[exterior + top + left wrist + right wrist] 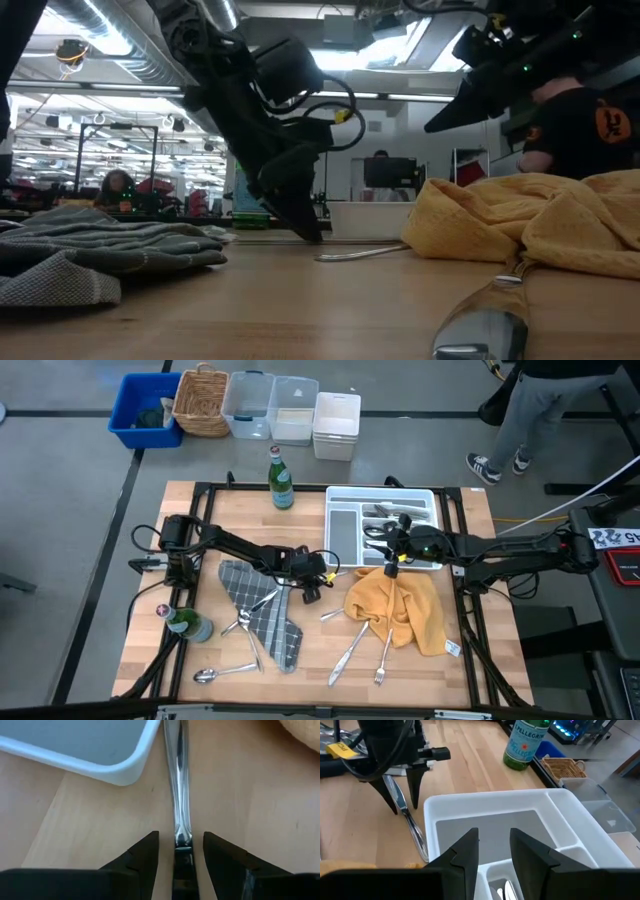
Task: Sort silverware
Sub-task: Put the silver knife into the cutlery tray
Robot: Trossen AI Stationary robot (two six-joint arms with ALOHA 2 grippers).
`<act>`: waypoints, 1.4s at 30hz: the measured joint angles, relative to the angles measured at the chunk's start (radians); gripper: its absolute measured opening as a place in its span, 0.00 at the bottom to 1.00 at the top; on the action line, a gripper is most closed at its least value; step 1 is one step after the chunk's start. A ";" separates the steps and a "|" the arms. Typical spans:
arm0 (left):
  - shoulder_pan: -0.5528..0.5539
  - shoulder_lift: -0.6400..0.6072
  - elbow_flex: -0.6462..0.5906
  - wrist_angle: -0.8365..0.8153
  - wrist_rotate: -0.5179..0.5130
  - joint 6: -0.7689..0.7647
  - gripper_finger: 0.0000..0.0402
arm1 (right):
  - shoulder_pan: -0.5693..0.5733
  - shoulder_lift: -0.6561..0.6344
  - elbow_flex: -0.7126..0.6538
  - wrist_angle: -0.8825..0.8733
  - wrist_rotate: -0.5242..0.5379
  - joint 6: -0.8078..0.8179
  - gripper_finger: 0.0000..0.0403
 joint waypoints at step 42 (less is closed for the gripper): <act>-0.057 0.007 0.006 -0.189 0.054 0.106 0.18 | 0.000 0.000 0.000 0.038 -0.007 0.001 0.29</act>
